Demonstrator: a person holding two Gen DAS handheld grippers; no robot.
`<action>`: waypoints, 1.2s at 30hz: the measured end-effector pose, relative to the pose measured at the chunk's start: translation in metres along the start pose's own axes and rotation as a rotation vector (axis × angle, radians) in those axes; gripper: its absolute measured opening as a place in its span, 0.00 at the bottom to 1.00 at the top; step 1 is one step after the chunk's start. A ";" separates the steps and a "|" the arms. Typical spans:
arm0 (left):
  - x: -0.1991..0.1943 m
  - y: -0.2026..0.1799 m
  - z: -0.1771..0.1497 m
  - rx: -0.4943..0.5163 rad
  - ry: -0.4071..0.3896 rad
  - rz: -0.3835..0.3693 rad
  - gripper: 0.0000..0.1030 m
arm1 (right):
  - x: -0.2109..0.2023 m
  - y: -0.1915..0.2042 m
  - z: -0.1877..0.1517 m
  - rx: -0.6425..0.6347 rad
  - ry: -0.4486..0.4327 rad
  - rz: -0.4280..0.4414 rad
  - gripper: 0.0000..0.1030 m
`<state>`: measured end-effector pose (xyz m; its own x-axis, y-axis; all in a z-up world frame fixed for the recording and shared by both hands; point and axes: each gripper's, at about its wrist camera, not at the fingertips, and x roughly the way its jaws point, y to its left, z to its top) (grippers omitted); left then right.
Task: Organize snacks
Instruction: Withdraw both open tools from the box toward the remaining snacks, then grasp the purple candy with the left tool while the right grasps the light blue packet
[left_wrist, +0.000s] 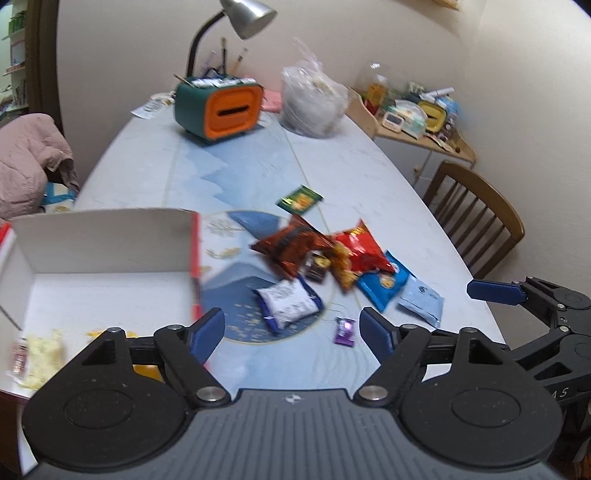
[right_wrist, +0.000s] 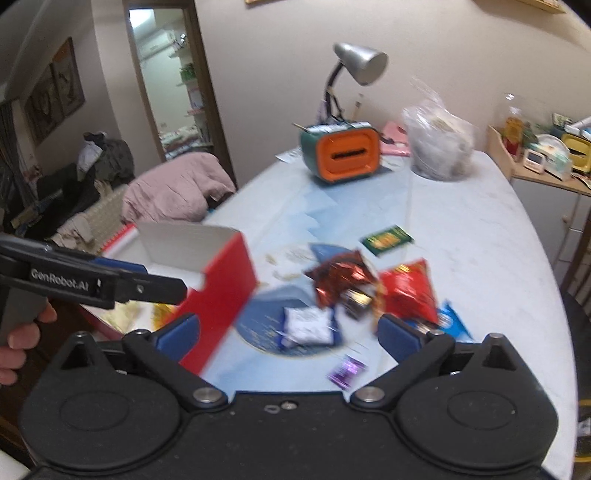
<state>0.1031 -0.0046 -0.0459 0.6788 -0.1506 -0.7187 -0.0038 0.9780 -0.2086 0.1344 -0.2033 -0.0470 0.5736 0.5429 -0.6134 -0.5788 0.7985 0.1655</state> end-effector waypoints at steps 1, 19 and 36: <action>0.005 -0.006 -0.001 0.002 0.007 0.000 0.78 | -0.001 -0.008 -0.004 0.000 0.007 -0.007 1.00; 0.110 -0.077 -0.012 0.032 0.175 0.075 0.78 | 0.026 -0.130 -0.039 -0.078 0.161 -0.106 0.99; 0.190 -0.094 -0.009 0.055 0.303 0.128 0.76 | 0.090 -0.171 -0.044 -0.200 0.291 -0.035 0.91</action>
<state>0.2256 -0.1269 -0.1691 0.4264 -0.0536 -0.9030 -0.0303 0.9968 -0.0735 0.2591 -0.3027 -0.1646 0.4226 0.3964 -0.8150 -0.6806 0.7326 0.0035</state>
